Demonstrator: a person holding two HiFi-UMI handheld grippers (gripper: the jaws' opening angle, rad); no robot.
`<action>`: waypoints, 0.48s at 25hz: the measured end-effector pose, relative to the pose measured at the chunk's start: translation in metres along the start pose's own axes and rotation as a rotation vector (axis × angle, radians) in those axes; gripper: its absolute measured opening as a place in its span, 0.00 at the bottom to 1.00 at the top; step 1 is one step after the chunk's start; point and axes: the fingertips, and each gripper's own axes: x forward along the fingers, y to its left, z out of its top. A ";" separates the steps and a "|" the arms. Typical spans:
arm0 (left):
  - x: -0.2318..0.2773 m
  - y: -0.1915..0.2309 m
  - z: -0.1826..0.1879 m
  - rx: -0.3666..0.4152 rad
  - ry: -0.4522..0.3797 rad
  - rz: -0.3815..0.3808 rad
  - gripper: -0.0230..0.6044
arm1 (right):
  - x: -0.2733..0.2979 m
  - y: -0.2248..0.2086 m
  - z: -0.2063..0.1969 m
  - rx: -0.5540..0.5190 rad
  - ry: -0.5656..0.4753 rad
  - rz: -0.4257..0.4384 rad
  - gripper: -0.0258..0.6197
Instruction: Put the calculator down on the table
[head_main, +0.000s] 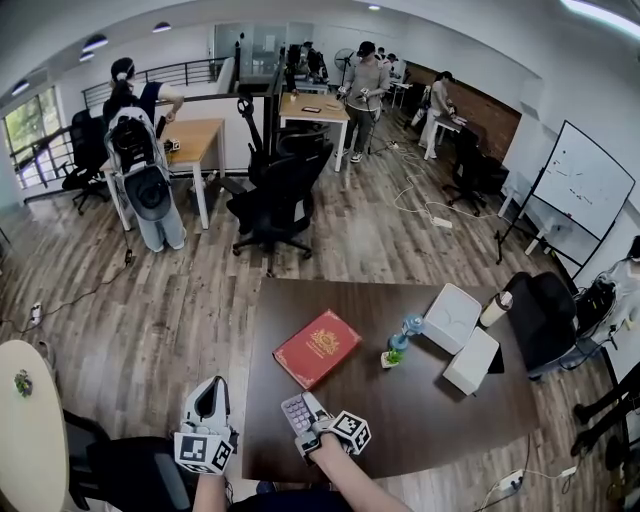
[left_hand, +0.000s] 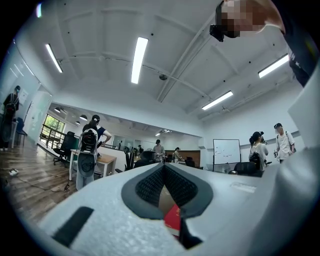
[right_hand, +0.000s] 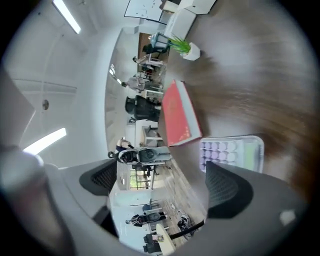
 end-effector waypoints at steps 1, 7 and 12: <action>0.001 -0.001 0.001 0.000 0.002 -0.003 0.03 | 0.001 0.012 0.002 -0.002 -0.005 0.042 0.91; 0.001 -0.002 0.000 -0.003 0.004 -0.007 0.03 | -0.005 0.075 0.004 -0.015 -0.020 0.269 0.90; 0.000 -0.004 0.001 0.003 0.002 -0.015 0.03 | -0.011 0.112 0.002 -0.020 -0.019 0.364 0.90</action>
